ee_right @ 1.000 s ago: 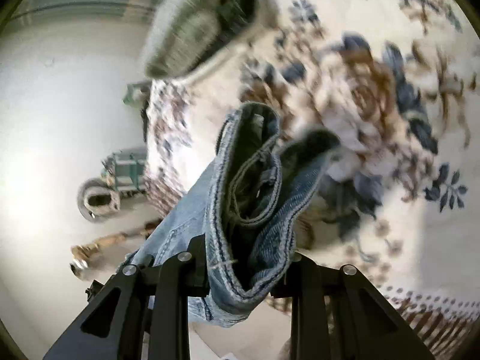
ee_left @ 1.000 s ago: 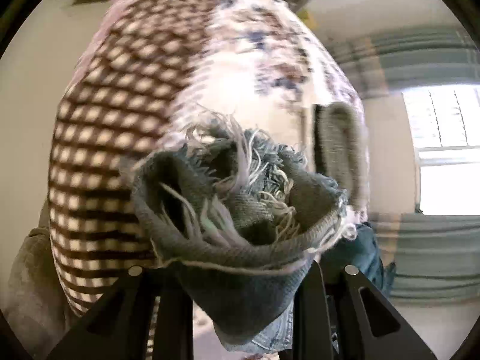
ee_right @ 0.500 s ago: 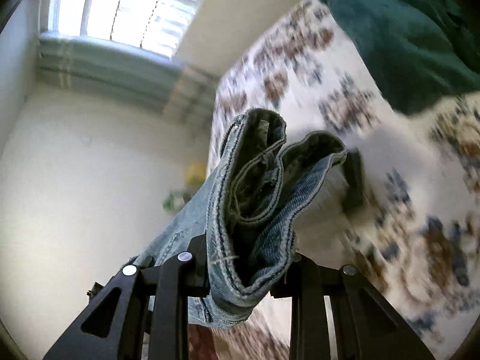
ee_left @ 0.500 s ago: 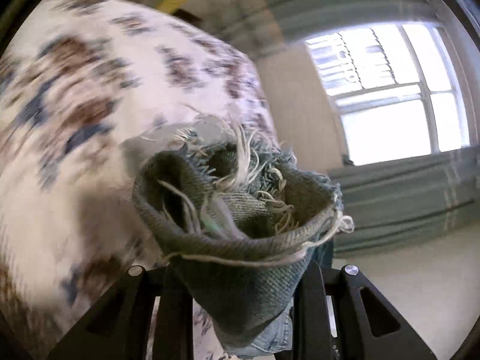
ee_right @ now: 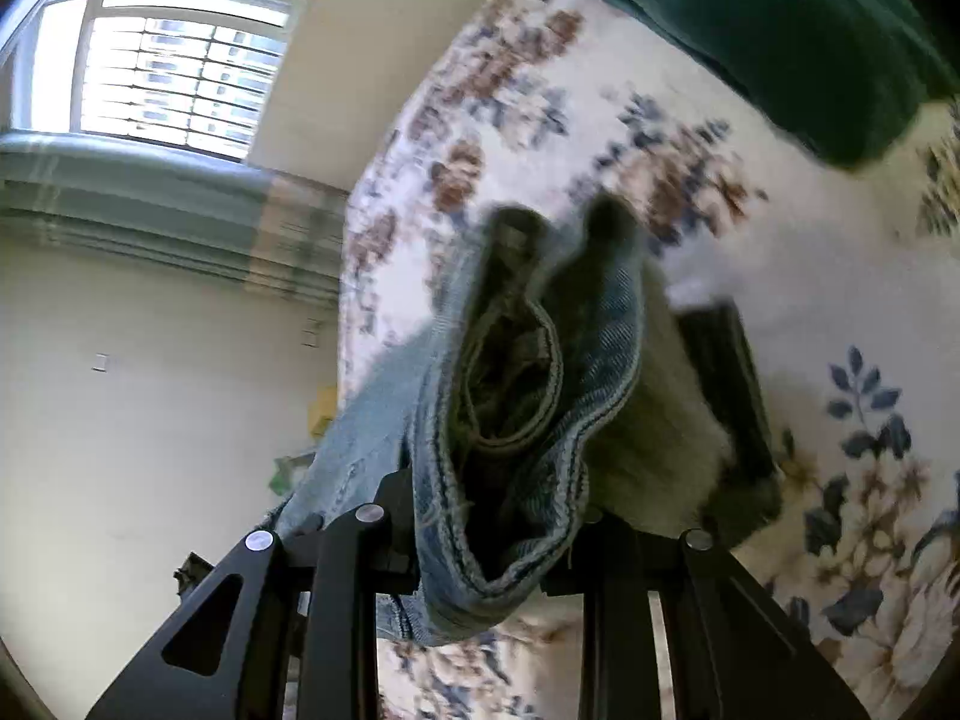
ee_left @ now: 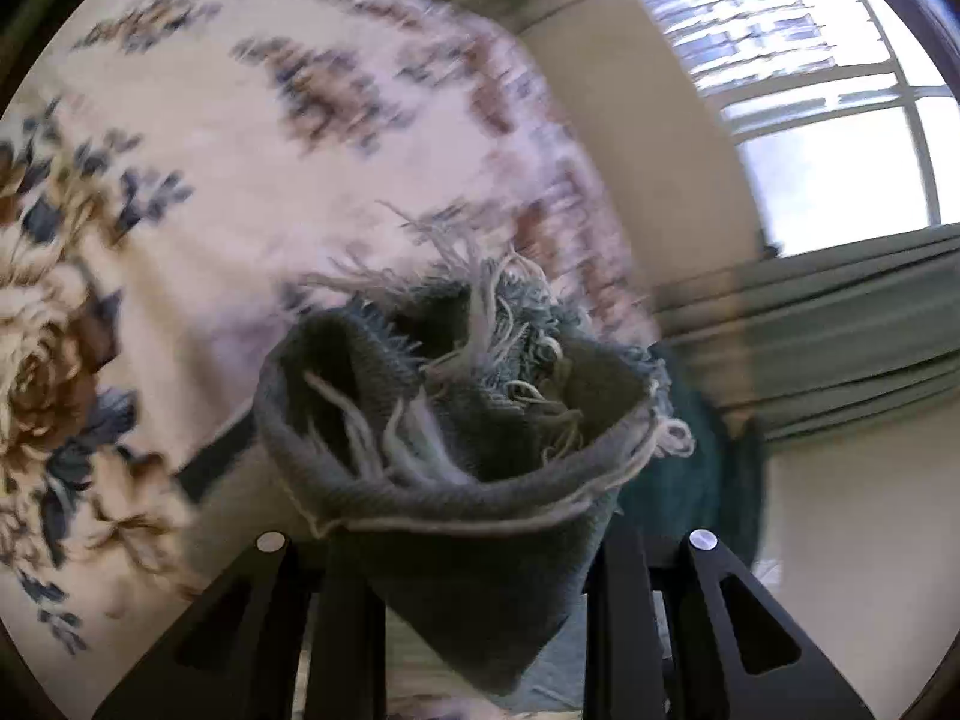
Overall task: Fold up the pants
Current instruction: 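Lift the folded shorts with both grippers and carry them toward the grey towel stack, then lower the folded shorts onto the grey towel stack and open both grippers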
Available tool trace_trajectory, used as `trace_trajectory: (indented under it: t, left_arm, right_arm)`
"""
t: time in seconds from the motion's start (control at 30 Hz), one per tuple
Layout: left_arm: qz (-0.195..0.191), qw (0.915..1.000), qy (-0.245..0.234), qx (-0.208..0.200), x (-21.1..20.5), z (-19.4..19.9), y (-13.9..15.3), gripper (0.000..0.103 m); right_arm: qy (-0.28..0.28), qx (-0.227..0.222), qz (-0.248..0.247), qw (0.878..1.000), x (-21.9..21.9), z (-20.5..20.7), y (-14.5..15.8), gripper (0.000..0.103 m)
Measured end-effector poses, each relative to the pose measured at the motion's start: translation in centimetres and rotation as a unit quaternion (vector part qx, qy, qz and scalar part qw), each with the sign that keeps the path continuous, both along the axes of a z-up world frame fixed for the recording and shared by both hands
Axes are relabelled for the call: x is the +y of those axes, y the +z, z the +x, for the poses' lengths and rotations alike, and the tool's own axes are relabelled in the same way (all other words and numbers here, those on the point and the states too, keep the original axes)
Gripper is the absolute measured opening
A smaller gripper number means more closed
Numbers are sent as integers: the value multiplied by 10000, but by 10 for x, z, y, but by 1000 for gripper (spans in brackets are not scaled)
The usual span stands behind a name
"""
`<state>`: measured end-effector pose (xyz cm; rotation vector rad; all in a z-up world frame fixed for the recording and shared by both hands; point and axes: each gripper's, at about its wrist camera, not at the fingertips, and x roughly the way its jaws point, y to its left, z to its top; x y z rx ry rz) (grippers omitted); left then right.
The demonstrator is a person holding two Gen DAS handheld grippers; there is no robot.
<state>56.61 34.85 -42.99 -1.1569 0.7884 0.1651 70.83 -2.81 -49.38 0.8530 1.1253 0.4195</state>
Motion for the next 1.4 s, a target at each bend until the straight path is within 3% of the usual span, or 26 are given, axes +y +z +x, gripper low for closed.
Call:
trace_trajectory:
  t: [0.13,0.3,0.43,0.47,0.5,0.57,0.6,0.67,0.7,0.77,0.83,0.93,1.0,1.13,1.4]
  left_arm:
    - [-249,9994,-180,136,1,-16,-33,22]
    - [-397,9984,-346,196,2,-22,-29,26]
    - [-258,9977,-481,404,8,-21,-12,31]
    - [-175,9970,-540,529,11,-16,-10,39]
    - [-30,9959,-595,679,11,-15,-6,53]
    - [499,9917,-676,971,11,-18,3,76]
    - [742,9899,-697,991,12,-21,9,78]
    - [1273,9838,-754,1009,12,-25,22,83]
    - [1486,9807,-774,1012,11,-26,27,88]
    - [1959,9712,-898,1019,8,-28,40,90]
    - [2414,9581,-1080,1103,1,-29,49,98]
    - [3098,9305,-1437,1323,-19,-31,63,99]
    - [3323,9190,-1616,1373,-31,-35,71,99]
    - [3659,9028,-1855,1289,-57,-53,98,99]
    - [4115,8875,-1900,827,-98,-109,177,99]
  right_arm:
    - [-2,76,42,10000,-6,-10,-18,28]
    - [169,188,-135,9996,-8,-12,-15,35]
    - [325,376,-404,9979,-7,-15,-9,46]
    - [335,376,-514,9974,-6,-15,-7,51]
    - [315,410,-659,9965,-7,-15,-5,59]
    - [256,424,-769,9958,-10,-15,2,71]
    - [209,416,-896,9949,-12,-16,6,79]
    - [216,326,-1260,9913,-13,-19,18,84]
    - [272,232,-1647,9857,-11,-21,27,89]
    - [380,63,-2224,9742,-4,-28,41,99]
    - [535,-180,-3022,9516,8,-41,58,102]
    - [710,-458,-3849,9191,23,-63,78,103]
    - [754,-535,-4172,9041,29,-78,89,103]
    - [673,-624,-4405,8931,30,-106,120,103]
    - [383,-1236,-4497,8837,17,-180,217,103]
